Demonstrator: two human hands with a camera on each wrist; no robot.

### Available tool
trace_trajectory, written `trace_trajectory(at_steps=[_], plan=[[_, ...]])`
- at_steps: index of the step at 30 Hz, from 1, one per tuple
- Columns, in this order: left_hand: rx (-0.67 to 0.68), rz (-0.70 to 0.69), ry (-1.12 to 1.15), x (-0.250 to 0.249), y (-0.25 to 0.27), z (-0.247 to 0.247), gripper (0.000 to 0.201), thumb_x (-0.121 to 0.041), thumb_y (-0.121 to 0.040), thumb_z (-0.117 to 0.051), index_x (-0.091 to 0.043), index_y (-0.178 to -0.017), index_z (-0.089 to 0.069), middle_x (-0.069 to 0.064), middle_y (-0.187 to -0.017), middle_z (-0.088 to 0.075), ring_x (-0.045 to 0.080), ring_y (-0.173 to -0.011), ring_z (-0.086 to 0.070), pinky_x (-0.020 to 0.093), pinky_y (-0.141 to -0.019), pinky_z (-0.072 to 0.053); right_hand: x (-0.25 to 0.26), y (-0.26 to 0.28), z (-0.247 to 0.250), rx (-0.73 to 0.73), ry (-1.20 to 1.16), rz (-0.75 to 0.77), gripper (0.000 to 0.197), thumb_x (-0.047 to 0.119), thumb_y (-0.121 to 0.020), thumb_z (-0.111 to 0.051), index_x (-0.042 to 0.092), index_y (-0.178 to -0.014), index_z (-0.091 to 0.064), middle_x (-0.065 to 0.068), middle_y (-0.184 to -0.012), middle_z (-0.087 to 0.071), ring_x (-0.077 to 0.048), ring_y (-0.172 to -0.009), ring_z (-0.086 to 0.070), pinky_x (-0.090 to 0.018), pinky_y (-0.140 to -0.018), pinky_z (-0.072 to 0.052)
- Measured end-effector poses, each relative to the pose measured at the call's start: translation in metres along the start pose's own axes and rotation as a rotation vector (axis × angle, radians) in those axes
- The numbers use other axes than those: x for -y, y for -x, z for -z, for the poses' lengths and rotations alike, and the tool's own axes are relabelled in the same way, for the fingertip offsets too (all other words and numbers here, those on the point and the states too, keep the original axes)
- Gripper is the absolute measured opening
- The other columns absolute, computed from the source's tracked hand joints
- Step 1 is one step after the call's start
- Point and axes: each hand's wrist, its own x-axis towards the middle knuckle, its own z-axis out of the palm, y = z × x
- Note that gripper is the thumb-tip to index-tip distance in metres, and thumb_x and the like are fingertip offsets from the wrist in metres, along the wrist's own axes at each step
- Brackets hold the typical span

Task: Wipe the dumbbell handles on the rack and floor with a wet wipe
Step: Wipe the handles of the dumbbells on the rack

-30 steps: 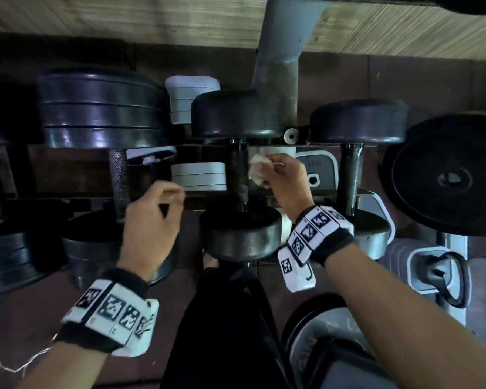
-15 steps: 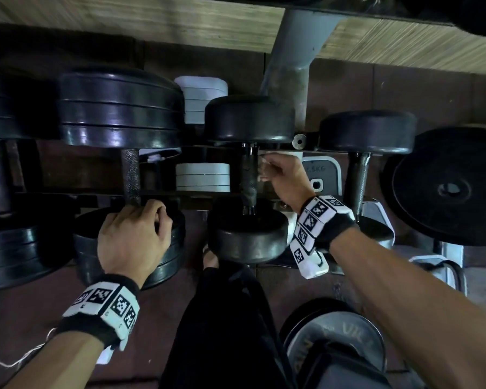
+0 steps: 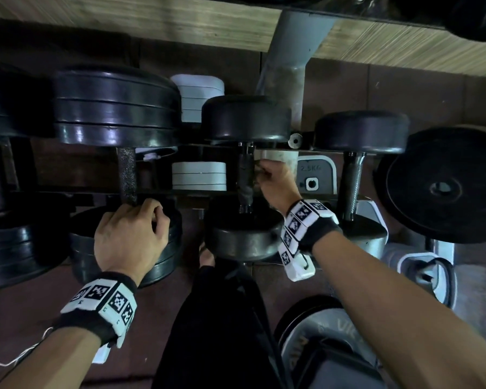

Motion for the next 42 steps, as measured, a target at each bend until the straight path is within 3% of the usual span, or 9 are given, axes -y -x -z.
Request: trace_trajectory(at_steps=[6, 12, 16, 18, 20, 25, 33, 37, 42], plan=[[0.003, 0.003, 0.004, 0.001, 0.001, -0.001, 0.024, -0.028, -0.092, -0.05, -0.015, -0.084, -0.068, 0.009, -0.057, -0.056, 0.032, -0.058, -0.057, 0.042, -0.063, -0.044, -0.009, 0.041, 0.006, 0.091, -0.025, -0.047, 0.023, 0.007, -0.098, -0.058, 0.018, -0.081, -0.07, 0.007, -0.068, -0.063, -0.005, -0.061, -0.055, -0.023, -0.061, -0.045], [-0.021, 0.002, 0.025, 0.0, 0.001, -0.001, 0.022, -0.027, -0.09, -0.052, -0.015, -0.083, -0.068, 0.008, -0.057, -0.056, 0.031, -0.057, -0.056, 0.04, -0.062, -0.043, 0.001, 0.008, -0.002, 0.053, 0.037, -0.07, 0.019, -0.003, -0.092, -0.052, 0.003, -0.081, -0.067, -0.014, -0.079, -0.07, -0.031, -0.079, -0.068, -0.041, -0.077, -0.055], [-0.041, 0.003, 0.036, 0.0, 0.002, -0.002, 0.02, -0.026, -0.09, -0.053, -0.015, -0.082, -0.068, 0.008, -0.057, -0.056, 0.032, -0.057, -0.056, 0.04, -0.061, -0.043, -0.003, 0.024, 0.002, 0.08, 0.082, -0.022, 0.031, -0.005, -0.091, -0.053, 0.013, -0.068, -0.062, -0.003, -0.068, -0.061, -0.013, -0.065, -0.056, -0.036, -0.064, -0.05], [-0.034, 0.009, 0.037, 0.001, 0.002, -0.002, 0.019, -0.026, -0.089, -0.054, -0.015, -0.081, -0.067, 0.008, -0.057, -0.056, 0.032, -0.057, -0.056, 0.04, -0.061, -0.043, -0.007, 0.042, 0.009, 0.147, 0.107, -0.014, 0.025, 0.0, -0.096, -0.056, 0.015, -0.082, -0.071, 0.002, -0.074, -0.064, -0.007, -0.065, -0.056, -0.025, -0.063, -0.046], [-0.031, 0.008, 0.029, 0.001, 0.001, -0.003, 0.018, -0.026, -0.088, -0.054, -0.016, -0.079, -0.066, 0.008, -0.056, -0.054, 0.033, -0.056, -0.055, 0.04, -0.06, -0.042, -0.007, 0.044, 0.011, 0.166, 0.122, -0.022, 0.018, 0.002, -0.097, -0.056, 0.008, -0.096, -0.073, 0.001, -0.08, -0.066, -0.01, -0.071, -0.059, -0.024, -0.068, -0.048], [-0.045, 0.003, 0.016, 0.001, 0.001, -0.004, 0.017, -0.025, -0.087, -0.055, -0.016, -0.078, -0.066, 0.009, -0.056, -0.053, 0.033, -0.055, -0.054, 0.039, -0.059, -0.041, 0.005, 0.015, -0.001, 0.082, 0.113, -0.063, 0.02, -0.001, -0.093, -0.049, -0.001, -0.085, -0.067, -0.015, -0.08, -0.069, -0.028, -0.078, -0.066, -0.04, -0.072, -0.053], [-0.02, 0.017, 0.032, 0.001, 0.001, -0.004, 0.018, -0.026, -0.087, -0.055, -0.015, -0.078, -0.066, 0.01, -0.056, -0.054, 0.034, -0.055, -0.054, 0.04, -0.059, -0.042, 0.001, 0.042, 0.006, 0.179, 0.193, -0.08, 0.026, 0.003, -0.097, -0.051, 0.013, -0.079, -0.067, 0.002, -0.07, -0.057, -0.015, -0.067, -0.053, -0.027, -0.064, -0.039], [-0.014, 0.022, 0.019, 0.002, 0.001, -0.005, 0.019, -0.026, -0.087, -0.054, -0.016, -0.078, -0.066, 0.009, -0.056, -0.054, 0.033, -0.056, -0.055, 0.039, -0.06, -0.042, 0.009, 0.02, -0.003, 0.094, 0.094, -0.121, 0.024, 0.0, -0.094, -0.048, 0.006, -0.081, -0.067, -0.01, -0.076, -0.067, -0.027, -0.074, -0.064, -0.034, -0.067, -0.05], [-0.019, 0.015, 0.035, 0.002, 0.001, -0.002, 0.02, -0.026, -0.089, -0.053, -0.015, -0.078, -0.066, 0.008, -0.055, -0.054, 0.031, -0.055, -0.054, 0.039, -0.059, -0.042, -0.002, 0.055, 0.004, 0.145, 0.07, -0.109, 0.041, 0.009, -0.1, -0.054, 0.03, -0.065, -0.058, 0.011, -0.06, -0.053, -0.003, -0.053, -0.046, -0.025, -0.056, -0.037]])
